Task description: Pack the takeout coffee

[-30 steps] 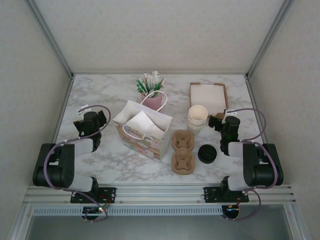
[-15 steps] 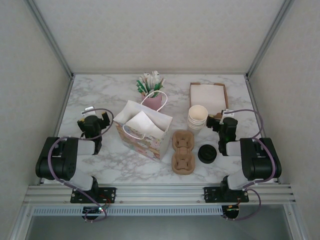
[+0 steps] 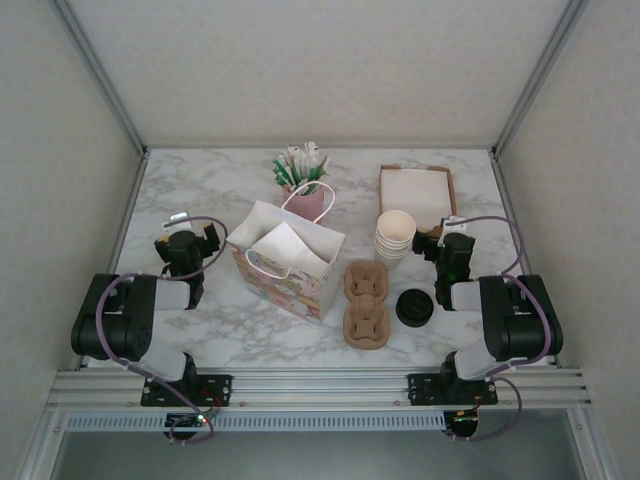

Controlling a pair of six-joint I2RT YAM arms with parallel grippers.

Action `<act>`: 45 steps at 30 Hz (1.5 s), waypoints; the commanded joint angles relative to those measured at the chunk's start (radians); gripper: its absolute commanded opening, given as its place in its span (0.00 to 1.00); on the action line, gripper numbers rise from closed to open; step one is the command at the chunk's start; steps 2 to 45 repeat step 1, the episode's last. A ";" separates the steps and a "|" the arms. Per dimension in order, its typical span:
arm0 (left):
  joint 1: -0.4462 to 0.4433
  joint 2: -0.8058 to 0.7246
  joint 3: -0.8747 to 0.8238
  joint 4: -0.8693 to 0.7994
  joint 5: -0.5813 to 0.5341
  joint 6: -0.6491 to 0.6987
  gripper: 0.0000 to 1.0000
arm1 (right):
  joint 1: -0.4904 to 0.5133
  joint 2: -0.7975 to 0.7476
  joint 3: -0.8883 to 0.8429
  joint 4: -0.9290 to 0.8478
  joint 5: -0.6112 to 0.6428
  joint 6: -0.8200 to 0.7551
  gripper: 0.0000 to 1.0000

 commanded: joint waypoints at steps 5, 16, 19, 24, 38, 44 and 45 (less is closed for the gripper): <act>-0.007 0.004 -0.001 0.035 0.011 0.009 1.00 | 0.007 0.016 0.017 0.012 0.017 -0.017 0.99; -0.007 0.004 -0.001 0.035 0.011 0.009 1.00 | 0.007 0.016 0.017 0.012 0.017 -0.017 0.99; -0.007 0.004 -0.001 0.035 0.011 0.009 1.00 | 0.007 0.016 0.017 0.012 0.017 -0.017 0.99; -0.007 0.004 -0.001 0.035 0.011 0.009 1.00 | 0.007 0.016 0.017 0.012 0.017 -0.017 0.99; -0.007 0.004 -0.001 0.035 0.011 0.009 1.00 | 0.007 0.016 0.017 0.012 0.017 -0.017 0.99; -0.007 0.004 -0.001 0.035 0.011 0.009 1.00 | 0.007 0.016 0.017 0.012 0.017 -0.017 0.99; -0.007 0.004 -0.001 0.035 0.011 0.009 1.00 | 0.007 0.016 0.017 0.012 0.017 -0.017 0.99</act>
